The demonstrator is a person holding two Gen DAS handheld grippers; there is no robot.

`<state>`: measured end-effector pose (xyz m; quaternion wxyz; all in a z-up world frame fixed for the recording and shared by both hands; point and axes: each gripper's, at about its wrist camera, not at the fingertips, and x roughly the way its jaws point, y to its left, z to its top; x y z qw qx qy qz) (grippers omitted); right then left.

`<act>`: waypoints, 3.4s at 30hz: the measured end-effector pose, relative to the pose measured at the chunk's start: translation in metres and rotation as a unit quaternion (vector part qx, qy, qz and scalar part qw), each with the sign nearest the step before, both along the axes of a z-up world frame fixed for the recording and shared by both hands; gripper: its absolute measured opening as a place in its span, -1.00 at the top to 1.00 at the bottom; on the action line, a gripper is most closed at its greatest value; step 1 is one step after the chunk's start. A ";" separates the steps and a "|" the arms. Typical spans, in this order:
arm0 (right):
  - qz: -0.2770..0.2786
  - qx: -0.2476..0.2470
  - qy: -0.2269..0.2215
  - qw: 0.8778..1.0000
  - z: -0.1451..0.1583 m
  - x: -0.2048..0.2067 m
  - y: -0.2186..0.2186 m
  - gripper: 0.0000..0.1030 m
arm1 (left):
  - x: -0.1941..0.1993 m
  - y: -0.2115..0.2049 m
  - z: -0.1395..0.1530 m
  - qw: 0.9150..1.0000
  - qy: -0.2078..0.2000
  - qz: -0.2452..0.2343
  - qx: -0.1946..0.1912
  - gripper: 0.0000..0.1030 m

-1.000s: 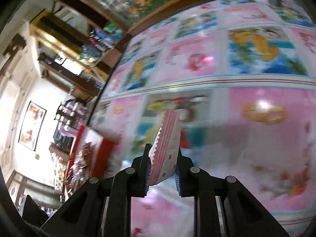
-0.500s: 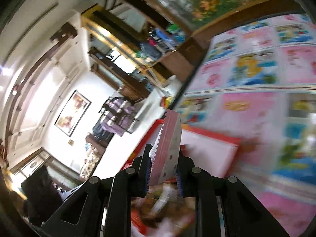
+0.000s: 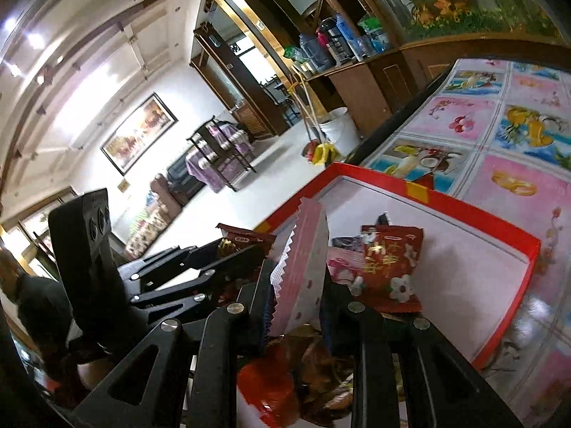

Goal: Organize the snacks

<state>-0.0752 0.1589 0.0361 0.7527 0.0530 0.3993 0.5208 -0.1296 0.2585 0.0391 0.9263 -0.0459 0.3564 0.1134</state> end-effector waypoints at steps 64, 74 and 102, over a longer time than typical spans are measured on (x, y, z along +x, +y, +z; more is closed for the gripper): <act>-0.192 0.038 -0.277 0.941 0.060 -0.134 -0.076 -0.72 | -0.124 -0.032 0.054 0.983 -0.107 0.110 0.103 -0.87; -0.220 0.046 -0.296 0.928 0.086 -0.192 -0.107 -0.75 | -0.183 -0.052 0.079 0.978 -0.168 0.079 0.090 -1.00; -0.270 -0.023 -0.277 0.922 0.064 -0.250 -0.101 -0.81 | -0.207 -0.036 0.059 0.986 -0.121 0.100 0.057 -1.00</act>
